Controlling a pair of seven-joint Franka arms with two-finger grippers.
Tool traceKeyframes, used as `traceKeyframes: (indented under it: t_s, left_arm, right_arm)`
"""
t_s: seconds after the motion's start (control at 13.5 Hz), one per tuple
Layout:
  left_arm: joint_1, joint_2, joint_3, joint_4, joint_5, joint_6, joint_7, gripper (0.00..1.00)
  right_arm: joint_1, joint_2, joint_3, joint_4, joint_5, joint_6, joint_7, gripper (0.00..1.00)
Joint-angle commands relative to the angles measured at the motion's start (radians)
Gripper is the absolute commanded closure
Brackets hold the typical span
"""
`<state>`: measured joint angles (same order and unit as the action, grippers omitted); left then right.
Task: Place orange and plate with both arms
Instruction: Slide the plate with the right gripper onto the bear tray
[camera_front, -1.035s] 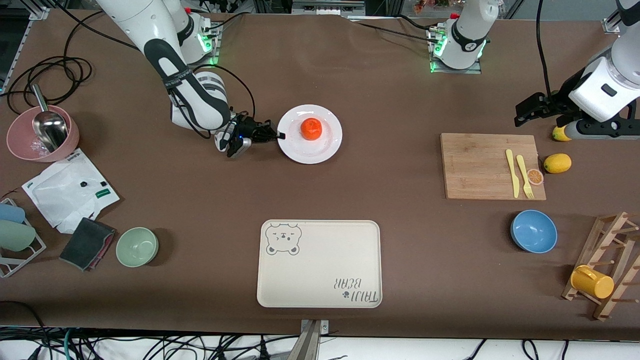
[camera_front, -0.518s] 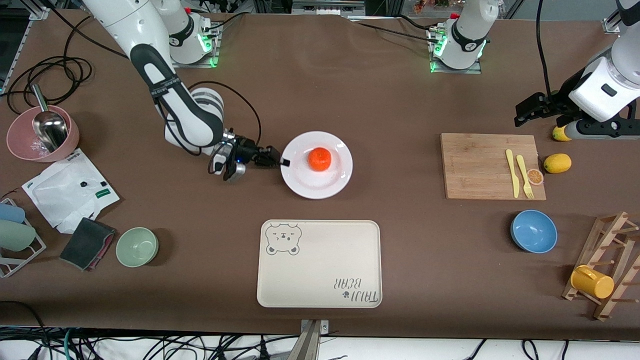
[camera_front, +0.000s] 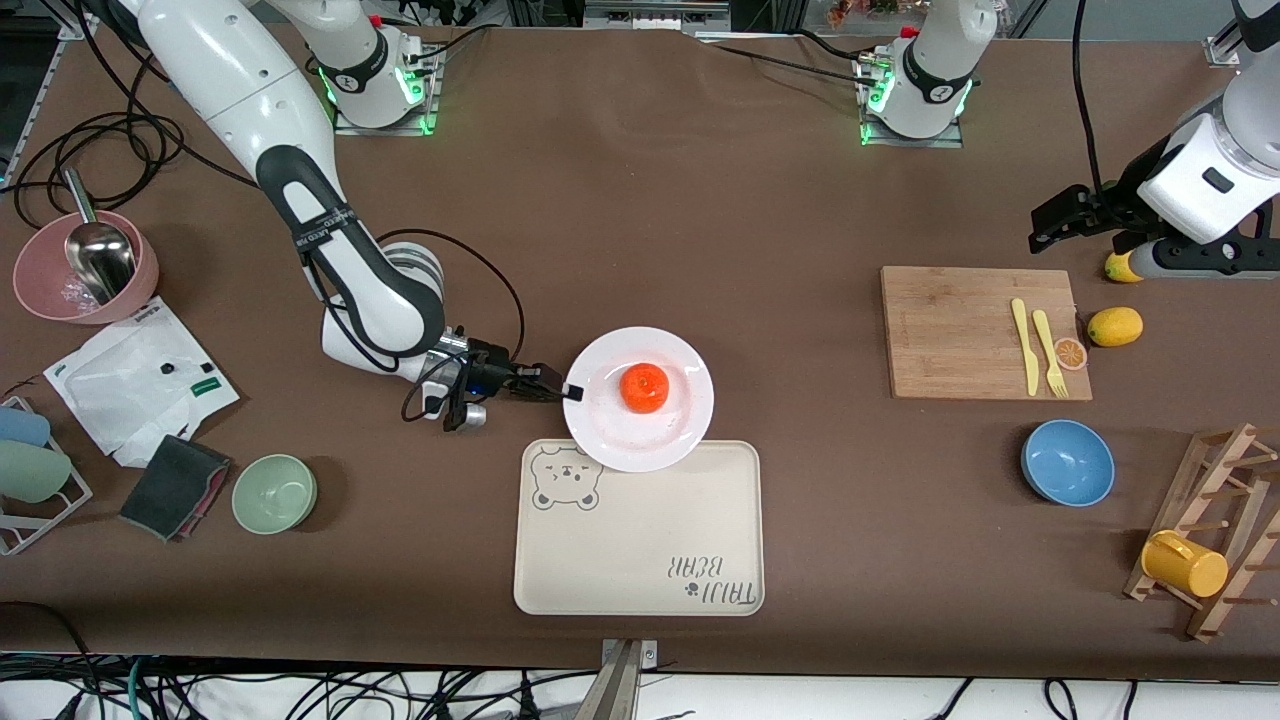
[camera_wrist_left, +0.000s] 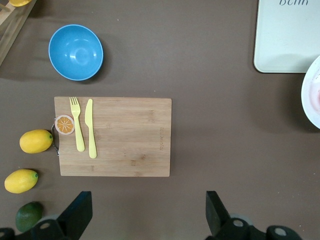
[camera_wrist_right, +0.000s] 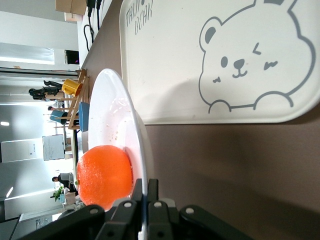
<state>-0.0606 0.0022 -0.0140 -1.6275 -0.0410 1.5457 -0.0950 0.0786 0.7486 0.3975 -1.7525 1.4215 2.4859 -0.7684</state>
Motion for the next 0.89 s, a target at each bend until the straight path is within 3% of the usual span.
traceKeyframes:
  t_s: [0.0,0.15,0.44,0.81]
  left_arm:
    - [-0.007,-0.008,0.008,0.008,-0.008,-0.018,0.003,0.0]
    - [-0.007,-0.008,0.008,0.008,-0.008,-0.018,0.003,0.0]
    - [-0.007,-0.008,0.008,0.008,-0.008,-0.018,0.003,0.0]
    - [-0.007,-0.008,0.008,0.008,-0.008,-0.018,0.004,0.0]
  right_arm:
    - [-0.014,0.081,0.011,0.129,-0.058,-0.011,0.031,1.0]
    - [-0.008,0.145,-0.006,0.238,-0.091,-0.042,0.088,1.0]
    - [0.003,0.335,-0.028,0.531,-0.248,-0.081,0.234,1.0]
    - [0.047,0.431,-0.043,0.64,-0.282,-0.068,0.233,1.0]
